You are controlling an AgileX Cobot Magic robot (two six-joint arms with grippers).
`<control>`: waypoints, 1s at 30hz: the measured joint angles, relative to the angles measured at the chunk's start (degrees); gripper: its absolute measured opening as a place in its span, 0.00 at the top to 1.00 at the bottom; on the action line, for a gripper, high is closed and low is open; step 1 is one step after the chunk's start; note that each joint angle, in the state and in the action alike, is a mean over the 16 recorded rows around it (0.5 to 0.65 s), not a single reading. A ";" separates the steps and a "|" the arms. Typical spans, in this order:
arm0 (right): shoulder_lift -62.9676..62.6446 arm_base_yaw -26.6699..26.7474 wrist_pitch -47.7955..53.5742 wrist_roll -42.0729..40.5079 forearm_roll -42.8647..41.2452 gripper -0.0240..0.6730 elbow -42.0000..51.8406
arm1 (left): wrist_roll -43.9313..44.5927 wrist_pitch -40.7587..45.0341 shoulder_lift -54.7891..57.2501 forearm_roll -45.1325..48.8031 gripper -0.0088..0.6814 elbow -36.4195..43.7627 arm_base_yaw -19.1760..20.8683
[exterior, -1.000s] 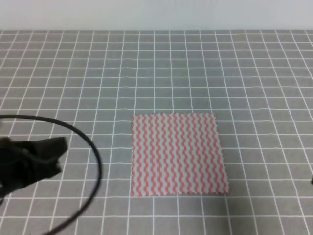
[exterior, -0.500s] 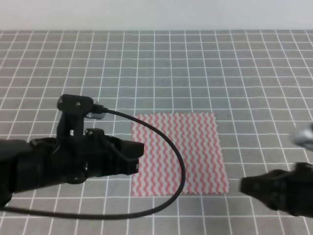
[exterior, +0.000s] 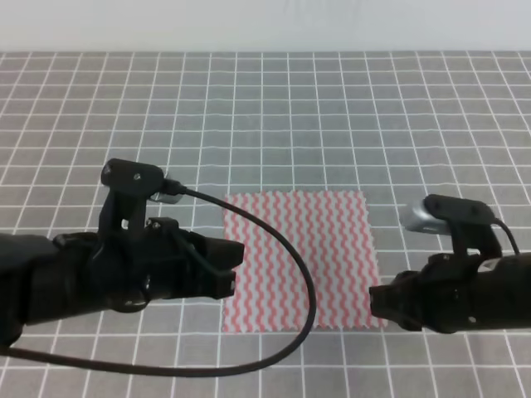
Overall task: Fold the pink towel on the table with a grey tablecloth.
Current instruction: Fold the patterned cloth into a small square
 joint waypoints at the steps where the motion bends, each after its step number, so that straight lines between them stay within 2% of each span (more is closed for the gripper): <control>1: 0.91 -0.01 -0.24 0.33 -0.42 0.81 -0.29 | 0.20 -0.11 0.32 -0.15 0.99 -0.07 0.00; 8: 5.78 -0.74 -2.12 2.18 -1.25 0.62 -1.15 | 1.69 0.17 4.30 -2.08 0.99 -1.25 0.00; 13: 7.96 -1.59 -2.99 3.43 -1.27 0.54 -1.15 | 2.63 0.50 8.56 -3.62 0.99 -2.57 0.00; 30: 10.31 -2.75 -3.31 3.68 0.46 0.51 -1.16 | 3.67 3.75 19.02 -3.21 0.99 -4.93 0.00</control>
